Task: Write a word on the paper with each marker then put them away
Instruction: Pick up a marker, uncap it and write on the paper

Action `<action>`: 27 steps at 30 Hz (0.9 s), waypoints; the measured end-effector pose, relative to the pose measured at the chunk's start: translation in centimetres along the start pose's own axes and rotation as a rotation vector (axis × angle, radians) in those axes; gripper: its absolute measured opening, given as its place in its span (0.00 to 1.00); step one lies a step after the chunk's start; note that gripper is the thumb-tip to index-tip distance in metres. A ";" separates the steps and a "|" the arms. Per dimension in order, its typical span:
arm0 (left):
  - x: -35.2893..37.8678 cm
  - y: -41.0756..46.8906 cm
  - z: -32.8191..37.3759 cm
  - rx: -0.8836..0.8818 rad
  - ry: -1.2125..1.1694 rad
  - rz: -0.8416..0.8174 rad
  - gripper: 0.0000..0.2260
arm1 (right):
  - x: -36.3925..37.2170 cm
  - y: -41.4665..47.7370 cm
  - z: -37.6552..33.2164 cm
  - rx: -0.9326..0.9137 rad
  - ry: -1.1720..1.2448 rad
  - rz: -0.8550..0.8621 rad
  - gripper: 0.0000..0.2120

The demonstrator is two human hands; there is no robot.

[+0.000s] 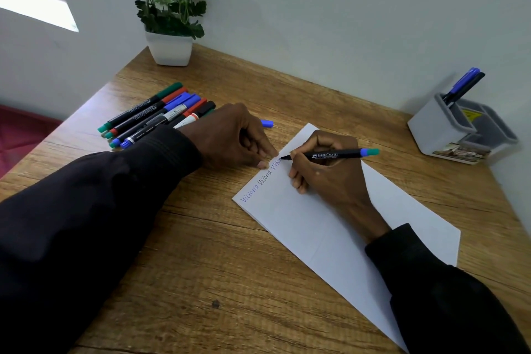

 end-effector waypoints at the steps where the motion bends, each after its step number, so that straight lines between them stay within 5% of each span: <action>1: 0.0 0.0 0.0 0.001 0.001 0.001 0.12 | 0.0 0.0 0.0 0.000 0.003 0.005 0.12; 27: 0.0 0.2 -0.5 -0.008 0.004 -0.017 0.13 | -0.1 0.2 0.1 0.024 -0.008 0.023 0.10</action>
Point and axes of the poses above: each hand's wrist, its own y-axis towards the middle knuckle, its own x-axis out of the palm, z = x × y, the point moved 5 cm from there along y, towards the middle knuckle, and after that the axes turned 15 degrees about -y, right-handed, at the moved point
